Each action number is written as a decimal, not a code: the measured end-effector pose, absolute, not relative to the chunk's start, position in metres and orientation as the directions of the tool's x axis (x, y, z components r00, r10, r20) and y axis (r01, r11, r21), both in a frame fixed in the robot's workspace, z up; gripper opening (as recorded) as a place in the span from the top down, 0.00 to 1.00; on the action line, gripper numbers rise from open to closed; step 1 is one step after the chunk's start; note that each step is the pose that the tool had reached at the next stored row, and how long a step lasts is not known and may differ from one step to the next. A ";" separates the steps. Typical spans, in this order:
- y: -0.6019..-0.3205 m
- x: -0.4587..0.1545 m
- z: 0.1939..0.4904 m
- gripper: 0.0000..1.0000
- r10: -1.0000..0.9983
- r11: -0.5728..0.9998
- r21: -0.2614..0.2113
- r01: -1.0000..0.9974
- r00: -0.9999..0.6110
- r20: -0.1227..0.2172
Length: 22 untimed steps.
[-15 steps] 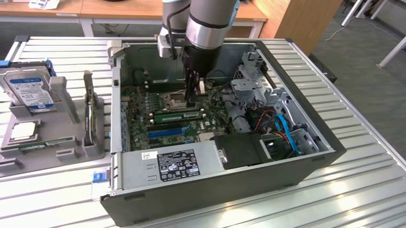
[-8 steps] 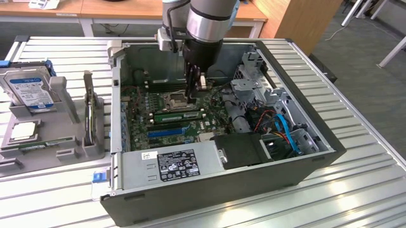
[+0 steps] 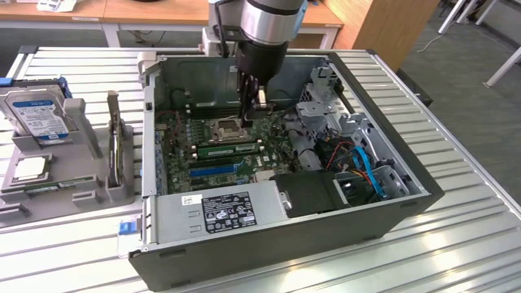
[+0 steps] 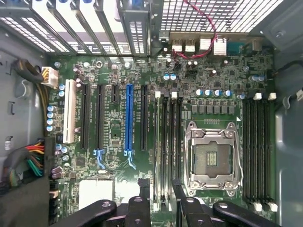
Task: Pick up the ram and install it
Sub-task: 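Insert the ram into the slot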
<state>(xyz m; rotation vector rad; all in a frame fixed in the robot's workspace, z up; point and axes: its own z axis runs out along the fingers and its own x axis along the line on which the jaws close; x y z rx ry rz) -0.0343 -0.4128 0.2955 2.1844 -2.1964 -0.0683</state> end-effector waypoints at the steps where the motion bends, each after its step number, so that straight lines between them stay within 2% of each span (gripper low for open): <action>1: -0.413 -0.034 0.298 0.69 -1.000 0.005 0.062 -0.998 -0.005 -0.001; 14: -0.413 -0.034 0.320 0.69 -1.000 0.005 0.062 -0.998 -0.006 -0.001; 22: -0.413 -0.034 0.323 0.69 -1.000 0.005 0.062 -0.998 -0.005 0.000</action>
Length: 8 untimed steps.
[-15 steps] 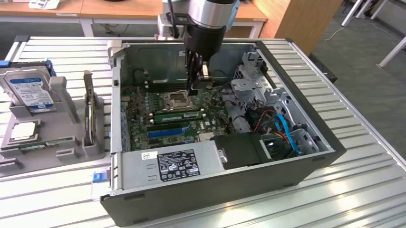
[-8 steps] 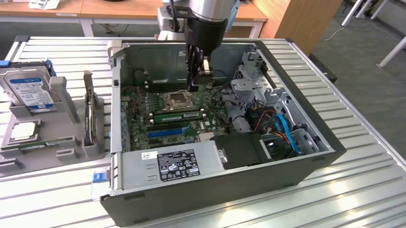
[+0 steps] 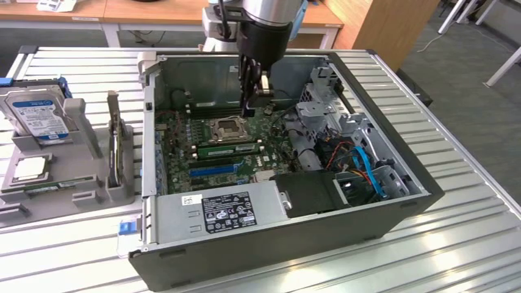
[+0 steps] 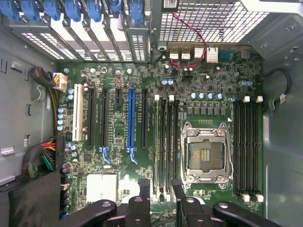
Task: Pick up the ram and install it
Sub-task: 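Insert the ram into the slot, then press down the ram until it locks into place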
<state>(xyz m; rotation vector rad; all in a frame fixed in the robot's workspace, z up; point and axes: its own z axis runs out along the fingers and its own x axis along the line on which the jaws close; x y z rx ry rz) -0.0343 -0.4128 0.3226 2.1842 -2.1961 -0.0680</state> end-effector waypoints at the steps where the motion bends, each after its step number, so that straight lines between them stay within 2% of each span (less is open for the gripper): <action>1: -0.413 -0.034 0.323 0.69 -1.000 0.006 0.062 -0.998 -0.006 0.000; 8: -0.413 -0.034 0.325 0.69 -1.000 0.005 0.062 -0.998 -0.005 -0.001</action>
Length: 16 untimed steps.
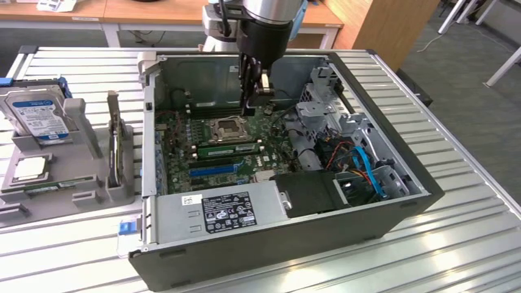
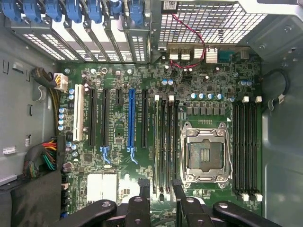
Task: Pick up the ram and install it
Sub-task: 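Press down the ram until it locks into place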
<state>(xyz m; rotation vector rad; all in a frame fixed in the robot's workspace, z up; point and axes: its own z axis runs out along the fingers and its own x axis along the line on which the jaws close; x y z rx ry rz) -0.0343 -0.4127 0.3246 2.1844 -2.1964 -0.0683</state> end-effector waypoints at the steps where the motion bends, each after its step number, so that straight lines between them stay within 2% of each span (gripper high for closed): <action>1: -0.413 -0.034 0.325 0.69 -1.000 0.005 0.062 -0.998 -0.005 0.000; 10: -0.413 -0.034 0.325 0.71 -1.000 0.005 0.062 -0.998 -0.006 -0.001; 12: -0.413 -0.034 0.325 0.83 -1.000 0.005 0.062 -0.998 -0.005 -0.001; 13: -0.413 -0.034 0.325 0.83 -1.000 0.005 0.062 -0.998 -0.006 -0.001; 14: -0.413 -0.034 0.325 0.89 -1.000 0.005 0.062 -0.998 -0.006 0.000; 16: -0.413 -0.034 0.325 0.90 -1.000 0.005 0.062 -0.998 -0.005 -0.001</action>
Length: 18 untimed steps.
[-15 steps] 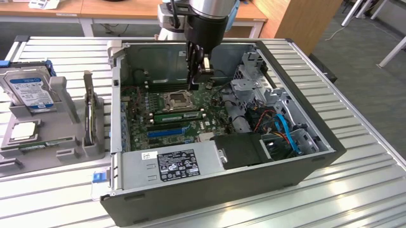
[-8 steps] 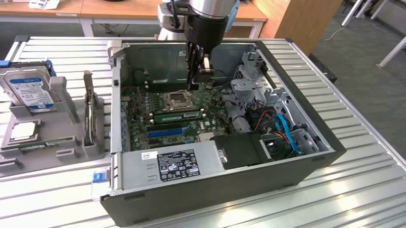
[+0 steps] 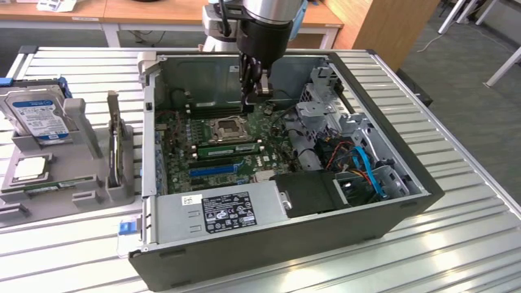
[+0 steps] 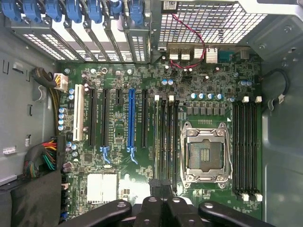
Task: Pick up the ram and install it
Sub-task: 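Press down the ram until it locks into place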
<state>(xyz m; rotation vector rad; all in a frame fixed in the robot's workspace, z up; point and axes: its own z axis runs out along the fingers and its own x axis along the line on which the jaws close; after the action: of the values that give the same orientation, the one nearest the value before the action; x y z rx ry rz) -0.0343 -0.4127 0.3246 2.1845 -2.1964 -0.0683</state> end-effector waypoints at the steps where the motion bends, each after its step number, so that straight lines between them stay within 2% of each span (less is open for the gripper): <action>1: -0.413 -0.034 0.325 0.90 -1.000 0.005 0.062 -0.998 -0.005 -0.001; 18: -0.413 -0.035 0.325 0.90 -1.000 0.005 0.049 -0.999 -0.005 -0.001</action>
<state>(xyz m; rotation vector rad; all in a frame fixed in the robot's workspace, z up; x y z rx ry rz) -0.0354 -0.4127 0.3246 2.1908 -2.2028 -0.0550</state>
